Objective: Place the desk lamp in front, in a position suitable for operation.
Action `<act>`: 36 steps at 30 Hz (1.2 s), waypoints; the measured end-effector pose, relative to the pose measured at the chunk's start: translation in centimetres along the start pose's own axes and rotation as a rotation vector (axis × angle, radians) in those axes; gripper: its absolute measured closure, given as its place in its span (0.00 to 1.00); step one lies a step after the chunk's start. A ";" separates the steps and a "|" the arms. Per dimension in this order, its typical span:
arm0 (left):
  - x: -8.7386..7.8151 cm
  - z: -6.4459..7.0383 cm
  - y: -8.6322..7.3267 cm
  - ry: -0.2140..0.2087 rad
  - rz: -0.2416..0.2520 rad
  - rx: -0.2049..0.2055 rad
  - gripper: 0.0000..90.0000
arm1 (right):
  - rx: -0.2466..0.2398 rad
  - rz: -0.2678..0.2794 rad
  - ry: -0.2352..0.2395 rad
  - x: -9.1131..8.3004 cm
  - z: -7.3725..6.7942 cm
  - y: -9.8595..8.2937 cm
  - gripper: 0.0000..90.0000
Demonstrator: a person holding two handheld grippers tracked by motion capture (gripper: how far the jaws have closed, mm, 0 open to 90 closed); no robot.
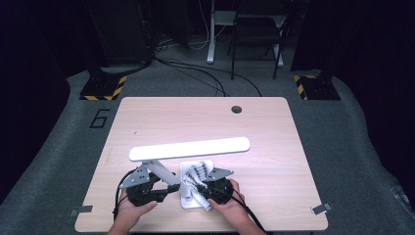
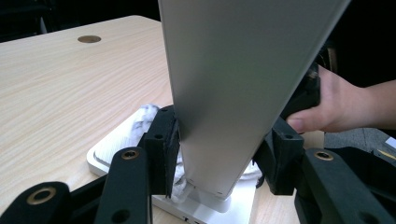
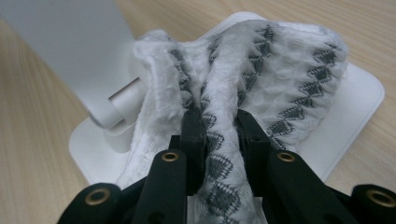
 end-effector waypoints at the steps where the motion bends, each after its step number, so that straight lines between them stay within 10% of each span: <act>1: 0.0 0.0 0.0 0.001 0.000 -0.001 0.60 | 0.002 0.003 -0.001 -0.1 -0.2 -0.1 0.84; 15: 0.0 0.0 0.0 -0.003 -0.003 0.000 0.60 | 0.006 -0.008 -0.014 -1.2 -0.9 -0.9 0.70; 36: 0.0 -0.1 0.0 0.002 -0.003 0.001 0.60 | -0.015 0.014 -0.021 -1.8 -1.6 -1.8 0.83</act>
Point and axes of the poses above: each handheld gripper's, and its own axes: x roughly forward along the jaws, y roughly out of its top, z roughly to its right, the point moved 10 cm from there along x, roughly forward along the jaws, and after that the axes turned 2 degrees about -z, right-handed, at the moved point
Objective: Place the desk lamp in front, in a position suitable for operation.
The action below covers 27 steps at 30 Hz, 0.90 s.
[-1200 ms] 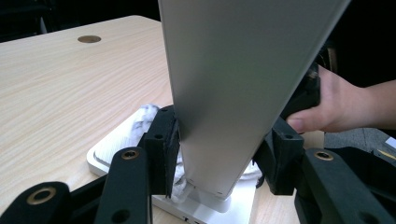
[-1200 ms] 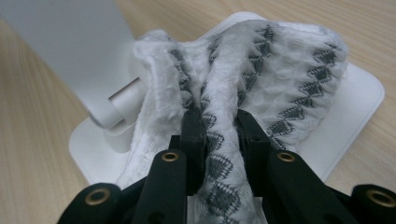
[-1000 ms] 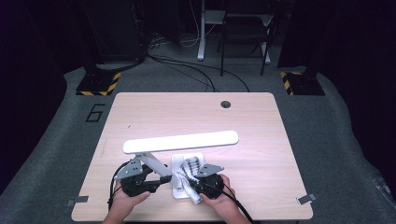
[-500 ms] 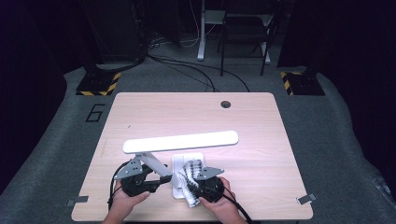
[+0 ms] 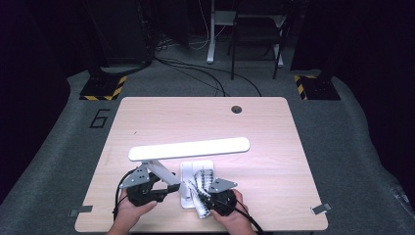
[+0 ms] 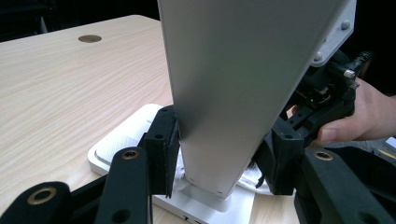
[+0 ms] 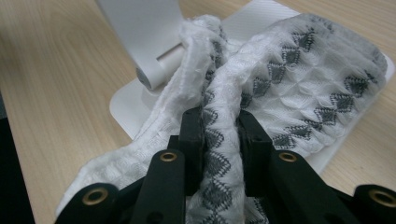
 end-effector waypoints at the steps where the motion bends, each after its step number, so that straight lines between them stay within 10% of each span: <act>1: 0.0 0.0 0.0 0.000 0.000 0.000 0.60 | 0.005 0.001 -0.006 -0.1 0.1 -0.1 0.83; 27: 0.0 0.0 0.0 -0.009 0.000 0.000 0.60 | 0.120 0.014 -0.087 -0.6 5.1 -0.4 0.84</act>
Point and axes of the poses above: each handheld gripper's, and its own axes: x roughly forward along the jaws, y roughly out of its top, z roughly to its right, the point moved 10 cm from there along x, roughly forward along the jaws, and after that the axes turned 2 degrees about -z, right-handed, at the moved point
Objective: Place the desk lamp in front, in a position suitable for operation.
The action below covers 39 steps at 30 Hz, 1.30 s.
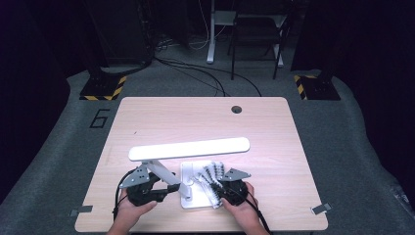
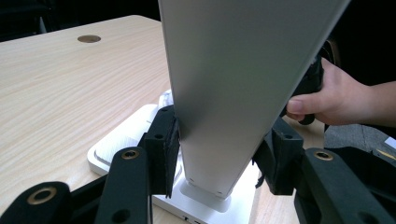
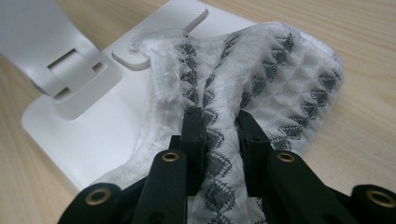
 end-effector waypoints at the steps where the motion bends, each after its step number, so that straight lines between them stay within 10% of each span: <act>1: 0.0 0.0 0.0 0.000 0.000 0.000 0.60 | -0.004 -0.012 -0.003 0.1 0.2 0.1 0.84; 10: 0.0 0.0 0.0 0.000 0.002 -0.001 0.60 | -0.015 -0.011 -0.013 0.5 0.3 2.1 0.86; 29: 0.0 -0.1 0.0 0.007 0.002 0.000 0.60 | -0.085 0.015 0.142 3.1 -3.7 5.6 0.86; 39: 0.0 -0.1 0.0 0.001 0.004 0.001 0.60 | -0.119 -0.031 0.120 4.8 -4.0 5.3 0.86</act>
Point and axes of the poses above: each handheld gripper's, and its own axes: x roughly forward along the jaws, y roughly out of its top, z roughly to its right, the point moved 10 cm from there along x, roughly forward along the jaws, and after that the axes turned 2 degrees about -z, right-handed, at the moved point
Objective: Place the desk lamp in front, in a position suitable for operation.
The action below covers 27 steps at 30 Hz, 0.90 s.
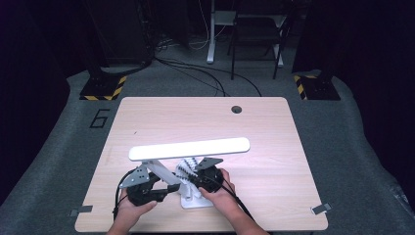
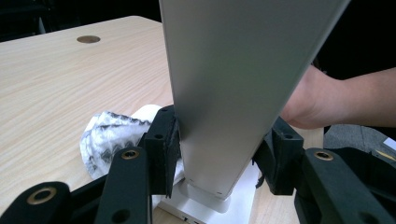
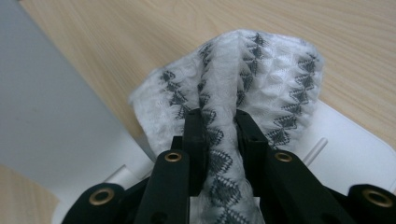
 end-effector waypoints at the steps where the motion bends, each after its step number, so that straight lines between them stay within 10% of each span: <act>1: 0.0 0.0 0.0 -0.001 0.001 -0.001 0.60 | -0.008 -0.005 -0.007 0.1 0.1 -0.1 0.86; 27: 0.0 0.0 0.0 0.001 0.006 -0.002 0.60 | 0.051 -0.024 -0.100 0.5 4.0 -0.1 0.86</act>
Point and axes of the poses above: each handheld gripper's, and its own axes: x roughly forward along the jaws, y roughly out of its top, z roughly to its right, the point moved 10 cm from there along x, roughly forward along the jaws, and after that the axes turned 2 degrees about -z, right-handed, at the moved point
